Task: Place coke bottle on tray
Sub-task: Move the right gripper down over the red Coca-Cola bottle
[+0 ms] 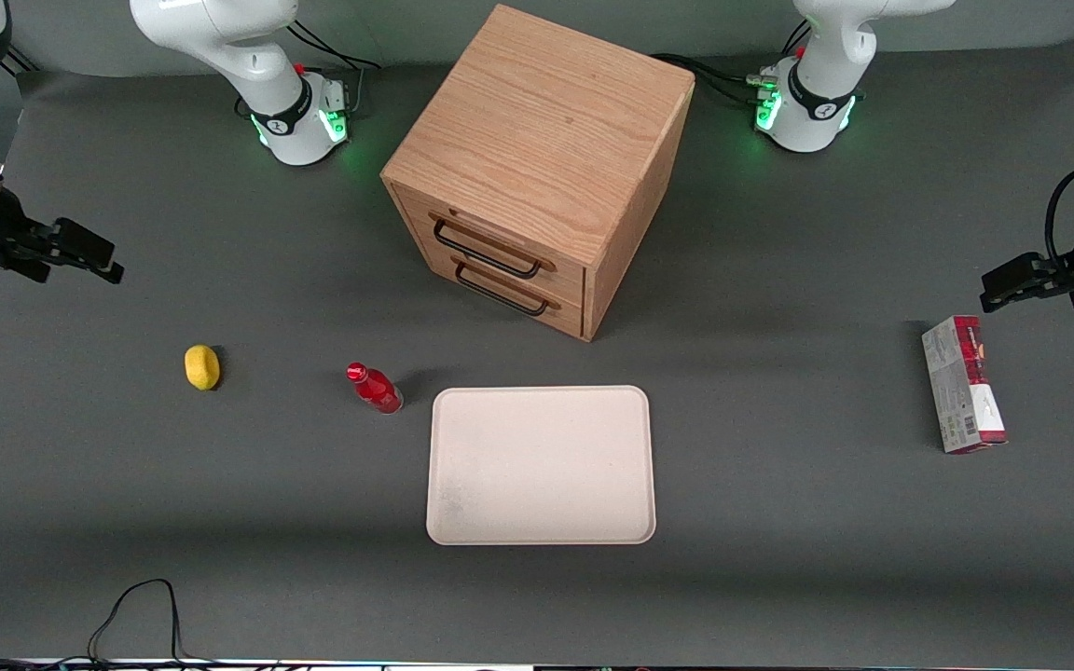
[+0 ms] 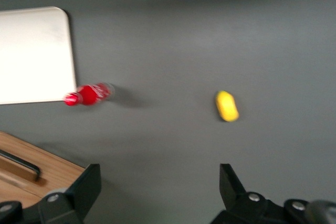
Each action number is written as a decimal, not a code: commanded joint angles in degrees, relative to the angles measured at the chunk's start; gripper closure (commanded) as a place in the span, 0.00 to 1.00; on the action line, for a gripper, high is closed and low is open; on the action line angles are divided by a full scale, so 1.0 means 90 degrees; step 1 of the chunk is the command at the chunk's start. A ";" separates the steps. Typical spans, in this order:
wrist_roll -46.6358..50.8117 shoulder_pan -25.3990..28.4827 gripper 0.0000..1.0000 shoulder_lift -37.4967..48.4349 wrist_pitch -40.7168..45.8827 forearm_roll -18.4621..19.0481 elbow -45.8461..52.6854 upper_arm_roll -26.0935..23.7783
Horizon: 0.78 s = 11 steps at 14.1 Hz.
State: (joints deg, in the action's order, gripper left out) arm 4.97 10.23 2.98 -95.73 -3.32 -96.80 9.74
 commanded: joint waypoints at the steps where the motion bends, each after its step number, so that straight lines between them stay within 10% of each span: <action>1: 0.0462 0.0191 0.00 -0.0301 -0.0504 -0.0285 0.0043 -0.0338; 7: 0.1955 0.0191 0.00 -0.1695 -0.1161 0.0562 0.0783 -0.1920; 11: 0.2105 0.0182 0.00 -0.2322 -0.1228 0.0594 0.1068 -0.2009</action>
State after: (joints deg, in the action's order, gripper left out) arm 23.00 12.27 -14.38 -107.15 1.35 -90.49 -8.31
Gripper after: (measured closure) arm 0.000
